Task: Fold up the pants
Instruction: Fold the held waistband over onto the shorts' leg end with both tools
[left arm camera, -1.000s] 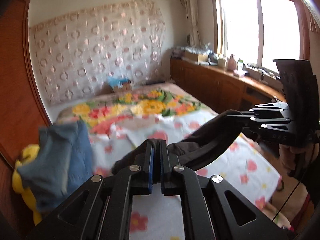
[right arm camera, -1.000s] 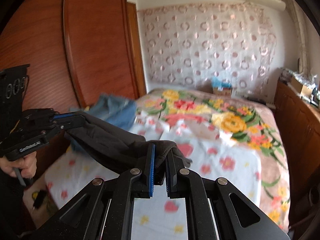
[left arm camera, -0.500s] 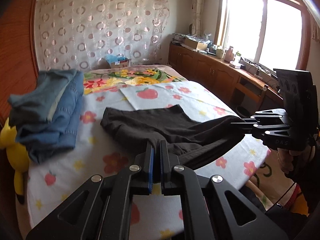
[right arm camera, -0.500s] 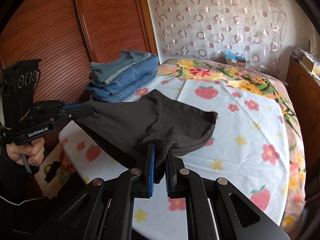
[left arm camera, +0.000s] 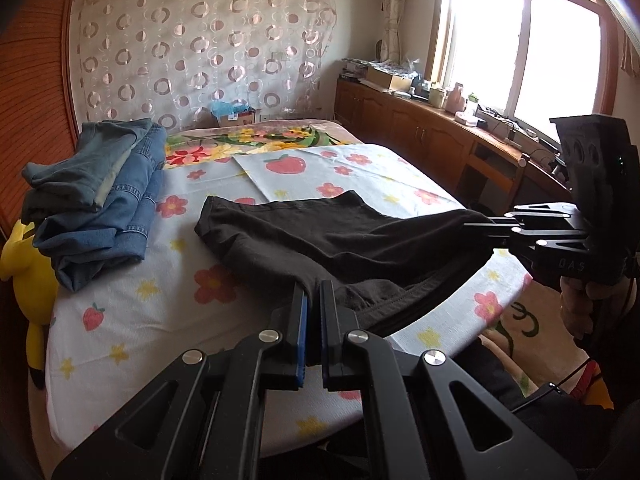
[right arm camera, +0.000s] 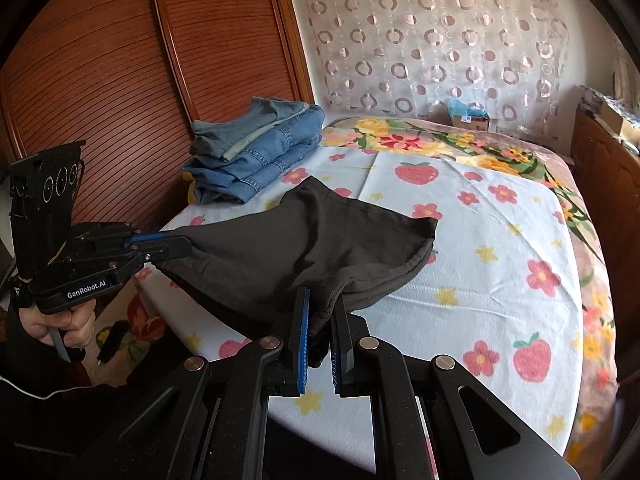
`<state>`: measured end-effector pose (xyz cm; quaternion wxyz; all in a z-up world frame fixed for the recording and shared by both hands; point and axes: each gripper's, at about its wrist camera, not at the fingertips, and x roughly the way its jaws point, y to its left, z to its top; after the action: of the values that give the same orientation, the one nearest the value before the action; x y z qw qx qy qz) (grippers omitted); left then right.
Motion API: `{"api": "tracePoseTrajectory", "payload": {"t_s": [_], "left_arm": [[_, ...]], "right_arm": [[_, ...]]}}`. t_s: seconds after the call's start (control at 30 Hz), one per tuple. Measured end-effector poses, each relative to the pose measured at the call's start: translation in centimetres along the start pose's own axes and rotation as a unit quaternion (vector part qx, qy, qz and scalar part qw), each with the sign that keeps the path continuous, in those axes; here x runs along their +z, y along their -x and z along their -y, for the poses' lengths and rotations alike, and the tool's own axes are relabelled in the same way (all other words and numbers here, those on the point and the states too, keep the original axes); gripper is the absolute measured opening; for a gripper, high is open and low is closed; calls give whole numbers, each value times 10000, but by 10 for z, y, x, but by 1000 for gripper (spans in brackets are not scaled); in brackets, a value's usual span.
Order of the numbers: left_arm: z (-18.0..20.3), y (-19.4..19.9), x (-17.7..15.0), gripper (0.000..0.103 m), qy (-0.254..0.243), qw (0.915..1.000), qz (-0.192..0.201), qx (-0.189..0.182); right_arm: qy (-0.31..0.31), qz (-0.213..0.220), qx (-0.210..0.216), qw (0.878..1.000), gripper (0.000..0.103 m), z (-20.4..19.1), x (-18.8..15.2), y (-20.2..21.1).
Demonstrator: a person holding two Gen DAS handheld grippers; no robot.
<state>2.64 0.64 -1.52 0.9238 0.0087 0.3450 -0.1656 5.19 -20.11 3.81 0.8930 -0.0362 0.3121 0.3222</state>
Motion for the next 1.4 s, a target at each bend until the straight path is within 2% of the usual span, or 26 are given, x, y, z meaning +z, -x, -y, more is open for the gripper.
{"api": "tracePoseTrajectory", "payload": {"t_s": [0.2, 0.47, 0.9, 1.07, 1.2, 1.4], "left_arm": [[0, 3, -3, 6, -27, 10000, -7, -47], [-7, -12, 0, 6, 71, 9999, -92, -38], [-31, -44, 39, 6, 157, 9998, 74, 100], [-36, -59, 54, 6, 115, 9991, 110, 387], [-42, -70, 70, 6, 140, 9987, 159, 467], [-59, -103, 74, 6, 281, 9982, -138, 506]], "right_arm": [[50, 0, -58, 10000, 9, -1, -4, -7], [46, 78, -158, 9998, 9, 6, 5, -27], [-44, 274, -384, 9989, 9, 22, 25, -69], [-58, 295, -536, 9981, 9, 27, 36, -93], [-285, 363, -507, 9976, 9, 34, 44, -107], [-441, 177, -601, 9971, 9, 45, 46, -137]]}}
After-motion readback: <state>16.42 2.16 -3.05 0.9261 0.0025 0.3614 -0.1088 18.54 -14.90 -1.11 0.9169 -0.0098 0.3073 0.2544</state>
